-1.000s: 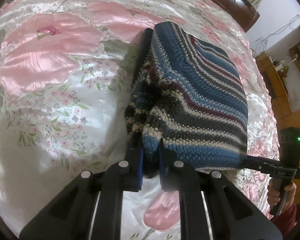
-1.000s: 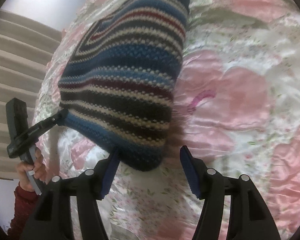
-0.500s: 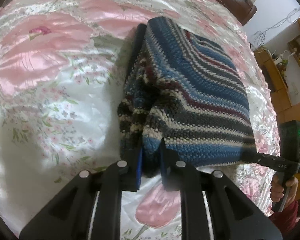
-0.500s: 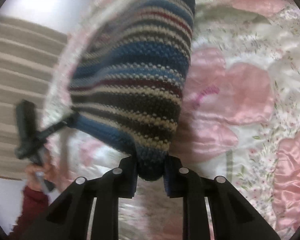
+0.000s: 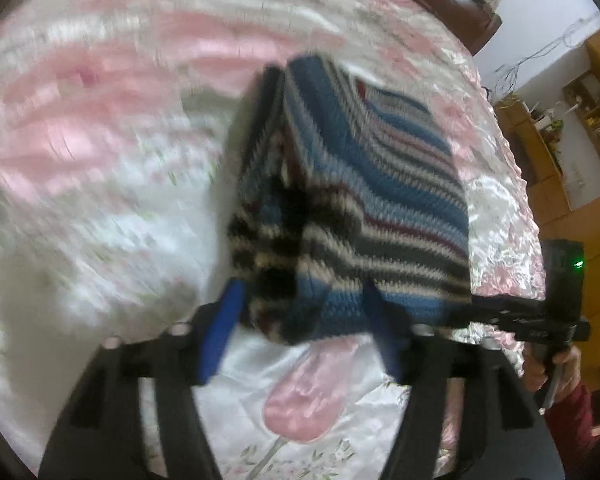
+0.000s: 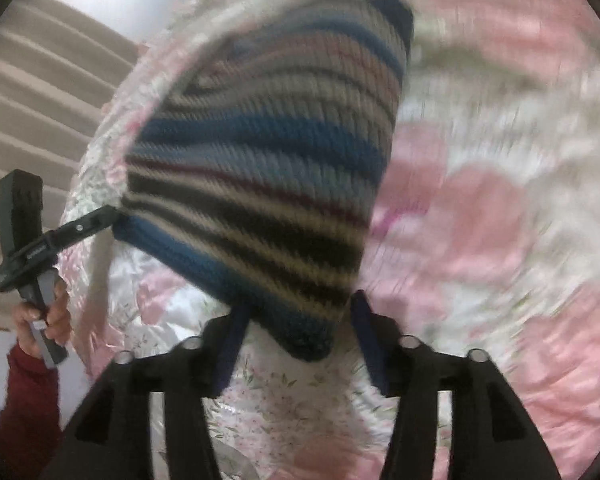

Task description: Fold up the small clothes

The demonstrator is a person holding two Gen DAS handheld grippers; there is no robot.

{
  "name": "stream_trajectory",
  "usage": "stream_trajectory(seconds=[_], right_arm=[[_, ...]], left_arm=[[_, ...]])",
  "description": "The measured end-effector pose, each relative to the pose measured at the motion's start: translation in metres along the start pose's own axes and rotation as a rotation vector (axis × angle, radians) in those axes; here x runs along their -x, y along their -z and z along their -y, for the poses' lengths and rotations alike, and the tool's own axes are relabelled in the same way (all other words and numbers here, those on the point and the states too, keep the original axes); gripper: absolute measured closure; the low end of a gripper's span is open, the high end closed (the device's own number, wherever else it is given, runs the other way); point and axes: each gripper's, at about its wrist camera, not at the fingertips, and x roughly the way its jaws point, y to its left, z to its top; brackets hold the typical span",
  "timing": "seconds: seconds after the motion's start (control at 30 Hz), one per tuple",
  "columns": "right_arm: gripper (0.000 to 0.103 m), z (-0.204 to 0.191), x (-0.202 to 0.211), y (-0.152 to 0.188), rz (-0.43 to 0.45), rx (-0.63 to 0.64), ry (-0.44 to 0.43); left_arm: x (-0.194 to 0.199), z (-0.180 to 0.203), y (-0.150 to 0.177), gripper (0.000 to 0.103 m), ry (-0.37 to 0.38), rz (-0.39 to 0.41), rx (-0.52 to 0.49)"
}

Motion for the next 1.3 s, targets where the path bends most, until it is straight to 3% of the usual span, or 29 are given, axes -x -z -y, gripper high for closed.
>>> stream_trajectory(seconds=[0.13, 0.27, 0.4, 0.47, 0.5, 0.57, 0.63, 0.77, 0.87, 0.97, 1.0, 1.03, 1.17, 1.3], right_arm=[[0.045, 0.008, 0.019, -0.034, 0.062, -0.017, 0.022], [0.044, 0.021, 0.012, -0.061, 0.070, -0.061, 0.027], [0.044, 0.028, 0.001, -0.071, 0.078, -0.078, 0.022], [0.044, 0.034, -0.005, -0.069, 0.076, -0.088, 0.008], [0.044, 0.037, -0.006, -0.067, 0.074, -0.087, 0.010], [0.044, 0.042, -0.009, -0.065, 0.073, -0.090, 0.001], [0.044, 0.045, -0.010, -0.064, 0.078, -0.101, -0.021], [0.040, 0.044, -0.013, -0.066, 0.081, -0.089, -0.015], [0.040, 0.039, -0.014, -0.068, 0.077, -0.074, 0.012], [0.040, 0.034, -0.006, -0.069, 0.085, -0.052, 0.026], [0.039, 0.034, -0.002, -0.070, 0.088, -0.049, 0.019], [0.036, 0.033, 0.001, -0.069, 0.090, -0.050, 0.014], [0.028, 0.033, 0.001, -0.070, 0.082, -0.065, -0.031], [0.028, 0.032, -0.014, -0.072, 0.052, -0.079, -0.034]], left_arm=[[0.010, 0.010, -0.041, 0.024, 0.003, 0.049, -0.017], [-0.020, 0.014, -0.093, 0.024, 0.044, 0.021, 0.042], [-0.059, 0.007, -0.124, 0.025, 0.028, -0.017, 0.106], [-0.075, 0.000, -0.130, 0.037, 0.054, -0.038, 0.160], [-0.079, -0.003, -0.132, 0.058, 0.073, -0.046, 0.176], [-0.084, -0.005, -0.130, 0.066, 0.080, -0.052, 0.186], [-0.079, -0.005, -0.125, 0.086, 0.056, -0.021, 0.179], [-0.078, -0.025, -0.116, 0.086, 0.016, 0.001, 0.205], [-0.080, -0.030, -0.113, 0.082, 0.044, -0.013, 0.215], [-0.065, -0.019, -0.114, 0.043, 0.076, 0.004, 0.182], [-0.060, -0.016, -0.114, 0.022, 0.082, 0.010, 0.166], [-0.054, -0.013, -0.112, 0.012, 0.093, 0.016, 0.139], [-0.053, -0.017, -0.102, 0.012, 0.183, -0.054, 0.104], [-0.074, -0.030, -0.091, 0.012, 0.192, -0.130, 0.124]])
